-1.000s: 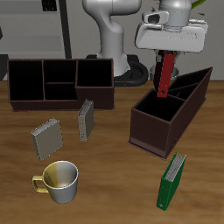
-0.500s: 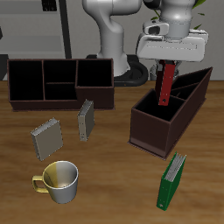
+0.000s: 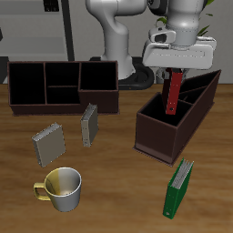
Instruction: Place the red book into the left desk caddy's right compartment
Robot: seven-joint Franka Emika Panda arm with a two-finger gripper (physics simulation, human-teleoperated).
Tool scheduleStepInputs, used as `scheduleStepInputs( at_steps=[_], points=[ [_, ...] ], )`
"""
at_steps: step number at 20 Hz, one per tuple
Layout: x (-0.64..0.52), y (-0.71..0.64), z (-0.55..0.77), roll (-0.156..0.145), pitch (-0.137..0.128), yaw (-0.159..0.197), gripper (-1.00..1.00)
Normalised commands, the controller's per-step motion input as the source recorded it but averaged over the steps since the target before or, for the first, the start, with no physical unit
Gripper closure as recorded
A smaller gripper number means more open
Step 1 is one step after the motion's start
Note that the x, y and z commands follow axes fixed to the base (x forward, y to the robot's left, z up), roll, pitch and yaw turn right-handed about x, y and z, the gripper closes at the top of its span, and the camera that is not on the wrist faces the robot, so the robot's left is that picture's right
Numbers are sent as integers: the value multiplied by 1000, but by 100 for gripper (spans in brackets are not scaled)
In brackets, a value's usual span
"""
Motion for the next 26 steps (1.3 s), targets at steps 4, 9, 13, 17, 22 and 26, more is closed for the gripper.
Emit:
scheduleStepInputs(
  at_steps=[4,9,13,17,22,26],
  points=[
    [13,8,-132,5,-1,9,100],
    [52,3,-143,6,11,2,100],
    [73,-54,-190,-9,18,3,100],
    [84,-76,-257,-12,37,0,100],
    [40,20,-222,5,38,0,100],
    [61,40,-214,8,41,9,100]
  ],
)
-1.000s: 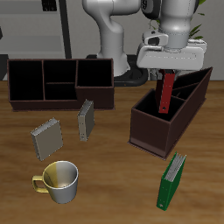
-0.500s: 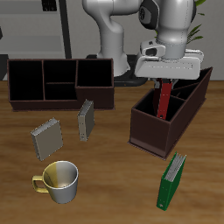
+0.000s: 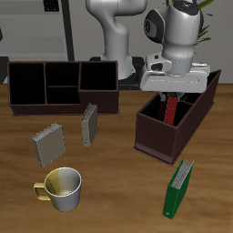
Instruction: Place the red book into the left desk caddy's right compartment
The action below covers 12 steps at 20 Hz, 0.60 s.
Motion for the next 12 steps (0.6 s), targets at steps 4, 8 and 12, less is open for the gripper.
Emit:
scheduleStepInputs(
  at_steps=[4,8,12],
  points=[
    [41,31,-166,-4,35,4,100],
    [119,-6,-229,18,73,1,100],
    [57,3,-135,31,64,-1,-100]
  ],
)
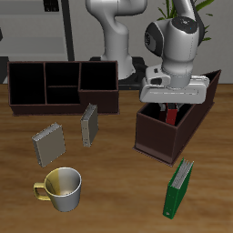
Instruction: Place the red book into the left desk caddy's right compartment
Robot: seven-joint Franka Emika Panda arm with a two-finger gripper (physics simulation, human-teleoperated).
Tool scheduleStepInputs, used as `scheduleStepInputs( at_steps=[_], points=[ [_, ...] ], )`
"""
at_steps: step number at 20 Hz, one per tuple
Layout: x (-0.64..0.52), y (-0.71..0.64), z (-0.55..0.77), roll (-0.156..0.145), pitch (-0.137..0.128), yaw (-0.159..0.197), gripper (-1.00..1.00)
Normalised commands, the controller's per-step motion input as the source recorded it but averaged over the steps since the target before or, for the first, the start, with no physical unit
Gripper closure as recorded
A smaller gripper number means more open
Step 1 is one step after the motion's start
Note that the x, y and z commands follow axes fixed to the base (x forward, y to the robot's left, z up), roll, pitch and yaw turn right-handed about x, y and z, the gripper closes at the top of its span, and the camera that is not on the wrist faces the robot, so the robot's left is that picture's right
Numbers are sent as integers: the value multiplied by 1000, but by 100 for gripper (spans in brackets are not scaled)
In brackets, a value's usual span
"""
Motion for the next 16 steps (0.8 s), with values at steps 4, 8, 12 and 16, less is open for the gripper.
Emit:
scheduleStepInputs(
  at_steps=[4,8,12,16],
  points=[
    [12,3,-19,7,29,-5,-100],
    [-20,-25,112,8,0,-19,-100],
    [-28,-11,135,6,-19,20,-100],
    [-27,-63,171,-14,-24,0,-100]
  ],
)
